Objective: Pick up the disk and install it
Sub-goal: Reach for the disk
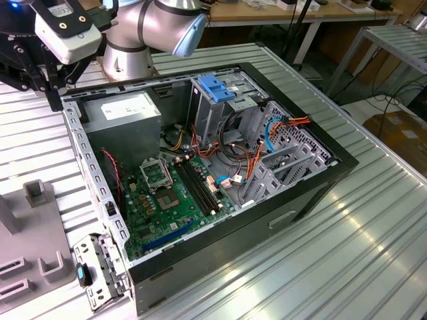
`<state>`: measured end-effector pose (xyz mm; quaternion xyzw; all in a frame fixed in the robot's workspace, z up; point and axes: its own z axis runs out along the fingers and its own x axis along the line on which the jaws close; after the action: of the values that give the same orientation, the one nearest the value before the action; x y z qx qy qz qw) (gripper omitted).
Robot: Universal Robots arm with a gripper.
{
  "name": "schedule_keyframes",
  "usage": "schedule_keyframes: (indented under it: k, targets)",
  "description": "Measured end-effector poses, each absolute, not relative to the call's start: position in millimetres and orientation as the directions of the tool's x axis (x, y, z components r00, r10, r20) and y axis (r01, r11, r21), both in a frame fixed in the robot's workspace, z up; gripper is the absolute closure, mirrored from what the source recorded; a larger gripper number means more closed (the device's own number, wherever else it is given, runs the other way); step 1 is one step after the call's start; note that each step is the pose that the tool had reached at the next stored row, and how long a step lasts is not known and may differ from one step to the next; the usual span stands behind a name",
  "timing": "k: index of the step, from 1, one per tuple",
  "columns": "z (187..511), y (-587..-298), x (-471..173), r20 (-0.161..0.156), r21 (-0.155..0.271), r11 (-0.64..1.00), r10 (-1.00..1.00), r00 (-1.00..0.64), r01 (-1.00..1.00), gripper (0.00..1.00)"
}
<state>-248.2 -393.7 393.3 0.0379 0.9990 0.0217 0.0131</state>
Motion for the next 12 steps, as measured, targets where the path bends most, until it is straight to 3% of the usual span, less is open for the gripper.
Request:
schedule_keyframes:
  k: [12]
  targets:
    - [393.3,-393.6,-257.5,-0.024,0.044,0.996,0.076,-0.997,0.075,0.89]
